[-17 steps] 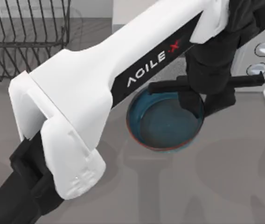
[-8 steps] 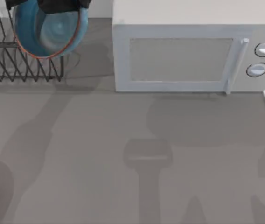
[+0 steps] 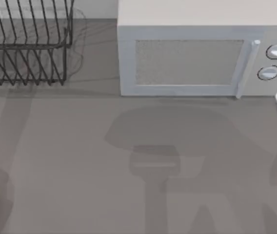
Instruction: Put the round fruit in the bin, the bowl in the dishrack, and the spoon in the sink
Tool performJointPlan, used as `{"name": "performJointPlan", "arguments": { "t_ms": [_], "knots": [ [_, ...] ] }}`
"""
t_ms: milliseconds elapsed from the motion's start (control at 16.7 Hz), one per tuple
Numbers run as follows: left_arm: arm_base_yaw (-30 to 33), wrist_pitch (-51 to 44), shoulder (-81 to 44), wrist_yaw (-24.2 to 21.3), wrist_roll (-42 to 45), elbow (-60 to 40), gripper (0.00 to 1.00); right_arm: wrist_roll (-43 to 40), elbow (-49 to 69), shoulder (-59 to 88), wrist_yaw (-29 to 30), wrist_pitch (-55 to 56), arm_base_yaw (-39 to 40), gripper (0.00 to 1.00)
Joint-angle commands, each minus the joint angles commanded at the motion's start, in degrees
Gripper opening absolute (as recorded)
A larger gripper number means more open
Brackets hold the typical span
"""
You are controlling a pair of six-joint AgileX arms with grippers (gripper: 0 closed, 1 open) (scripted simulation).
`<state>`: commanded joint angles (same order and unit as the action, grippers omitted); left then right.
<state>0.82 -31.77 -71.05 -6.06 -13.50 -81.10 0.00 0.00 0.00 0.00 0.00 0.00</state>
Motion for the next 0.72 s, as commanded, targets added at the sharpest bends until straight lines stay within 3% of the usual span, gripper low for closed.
{"name": "performJointPlan", "arguments": {
  "t_ms": [360, 720],
  "knots": [
    [-9.9, 16.5, 17.2, -4.9, 12.3, 14.9, 0.00, 0.0, 0.0, 0.0, 0.0, 0.0, 0.0, 1.00],
    [-11.2, 18.8, 20.0, -5.8, 14.2, 17.3, 0.00, 0.0, 0.0, 0.0, 0.0, 0.0, 0.0, 1.00]
  ]
}}
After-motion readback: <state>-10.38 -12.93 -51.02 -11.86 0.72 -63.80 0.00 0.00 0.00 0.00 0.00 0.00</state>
